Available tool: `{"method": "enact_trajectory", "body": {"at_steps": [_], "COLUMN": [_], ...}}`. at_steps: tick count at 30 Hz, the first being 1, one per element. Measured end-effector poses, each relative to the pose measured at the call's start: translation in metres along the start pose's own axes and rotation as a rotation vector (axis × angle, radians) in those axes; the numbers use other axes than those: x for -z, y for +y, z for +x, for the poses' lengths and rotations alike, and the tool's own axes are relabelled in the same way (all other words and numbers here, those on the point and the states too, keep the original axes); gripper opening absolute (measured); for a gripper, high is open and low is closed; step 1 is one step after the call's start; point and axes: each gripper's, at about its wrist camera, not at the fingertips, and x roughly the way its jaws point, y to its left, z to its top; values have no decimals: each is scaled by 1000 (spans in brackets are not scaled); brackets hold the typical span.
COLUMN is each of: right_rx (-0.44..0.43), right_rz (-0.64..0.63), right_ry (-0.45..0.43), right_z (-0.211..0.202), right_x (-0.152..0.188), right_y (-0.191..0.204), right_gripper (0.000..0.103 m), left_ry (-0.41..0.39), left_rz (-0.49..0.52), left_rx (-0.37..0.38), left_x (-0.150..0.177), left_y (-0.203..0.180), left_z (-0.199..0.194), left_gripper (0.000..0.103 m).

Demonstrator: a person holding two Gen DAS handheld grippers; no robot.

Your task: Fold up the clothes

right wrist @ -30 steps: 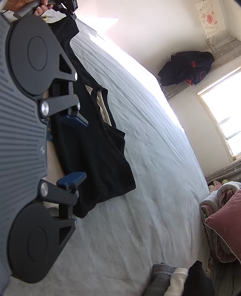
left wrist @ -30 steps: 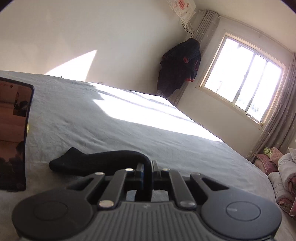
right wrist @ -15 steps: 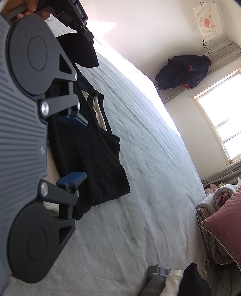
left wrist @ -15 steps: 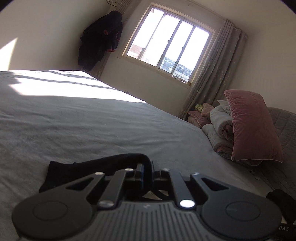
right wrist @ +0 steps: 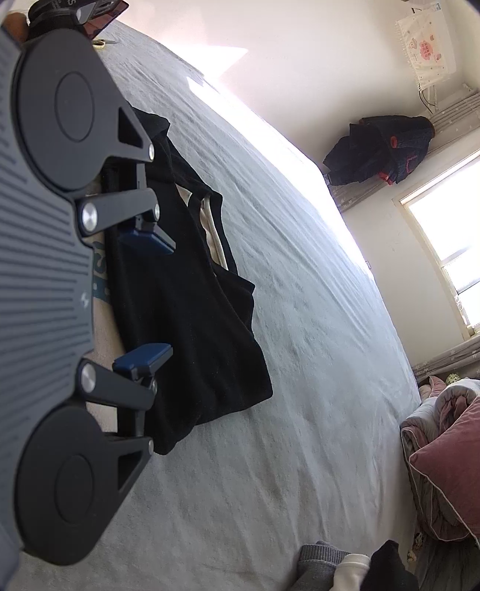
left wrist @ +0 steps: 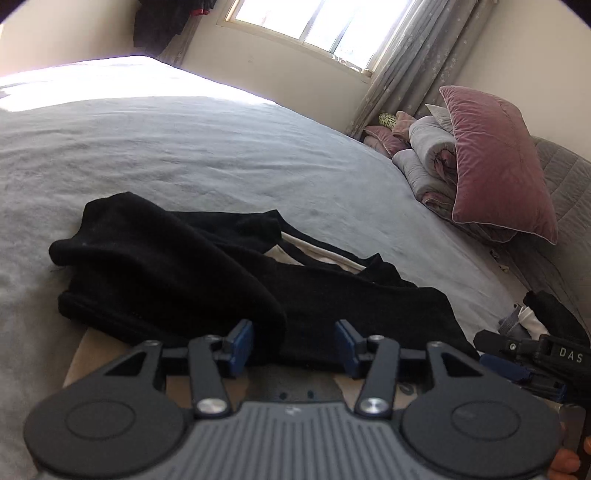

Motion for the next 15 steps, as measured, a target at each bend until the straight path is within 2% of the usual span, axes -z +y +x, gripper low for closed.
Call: {"method": "enact_trajectory", "body": {"at_steps": [3, 4, 6, 8, 13, 14, 15], "right_rx": [-24, -28, -39, -61, -122, -143, -163], "right_rz": [-28, -42, -66, -113, -295, -336, -378], "right_ry": [15, 19, 36, 69, 117, 124, 131], "right_z": [-1, -2, -1, 5, 32, 40, 48], "right_x": [1, 2, 6, 11, 30, 34, 39], "right_y": [11, 16, 27, 46, 112, 128, 144], "right_gripper": [58, 59, 60, 60, 62, 63, 65], "left_ry": [-43, -64, -113, -145, -88, -68, -59], "left_rz": [6, 4, -21, -87, -250, -276, -306], "left_rx": [-7, -32, -116, -227, -510, -529, -514], "left_x": [-10, -12, -15, -18, -26, -26, -26], "left_y": [3, 6, 21, 43, 114, 127, 136], "left_z": [-27, -35, -47, -54, -60, -62, -63], "left_gripper": [66, 71, 76, 78, 78, 78, 78]}}
